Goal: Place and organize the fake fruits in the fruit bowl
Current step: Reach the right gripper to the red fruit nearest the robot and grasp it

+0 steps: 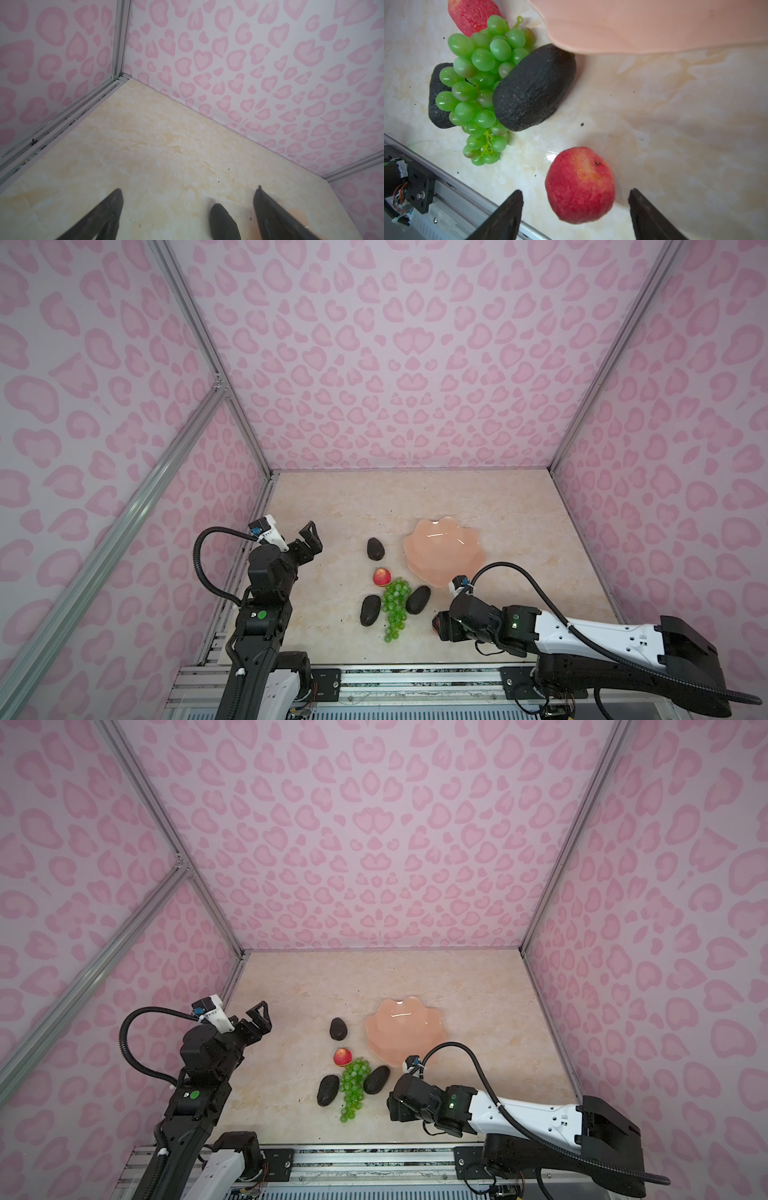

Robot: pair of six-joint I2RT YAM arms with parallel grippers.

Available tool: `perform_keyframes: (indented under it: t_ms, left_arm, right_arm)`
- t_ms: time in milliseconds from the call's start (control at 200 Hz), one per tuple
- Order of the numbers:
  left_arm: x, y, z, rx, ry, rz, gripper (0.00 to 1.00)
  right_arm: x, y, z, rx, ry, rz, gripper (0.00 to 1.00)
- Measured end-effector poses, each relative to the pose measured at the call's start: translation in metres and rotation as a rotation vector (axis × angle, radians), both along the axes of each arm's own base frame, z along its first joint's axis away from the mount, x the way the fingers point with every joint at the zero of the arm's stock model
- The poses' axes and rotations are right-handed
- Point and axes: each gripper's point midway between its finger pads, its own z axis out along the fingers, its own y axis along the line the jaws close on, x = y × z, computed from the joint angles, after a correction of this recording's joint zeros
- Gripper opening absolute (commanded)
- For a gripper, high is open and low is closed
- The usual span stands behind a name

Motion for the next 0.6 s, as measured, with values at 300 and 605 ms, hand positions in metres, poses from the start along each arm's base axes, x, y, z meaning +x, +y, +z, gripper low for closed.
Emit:
perform_keyframes:
  t_ms: [300, 605]
  left_arm:
    - [-0.002, 0.000, -0.005, 0.001, 0.022, 0.000, 0.99]
    - [-0.003, 0.000, -0.011, 0.001, 0.043, -0.002, 0.99]
  right_arm:
    - [0.000, 0.003, -0.018, -0.056, 0.018, -0.011, 0.46]
    - [0.011, 0.004, 0.069, -0.048, -0.185, -0.028, 0.39]
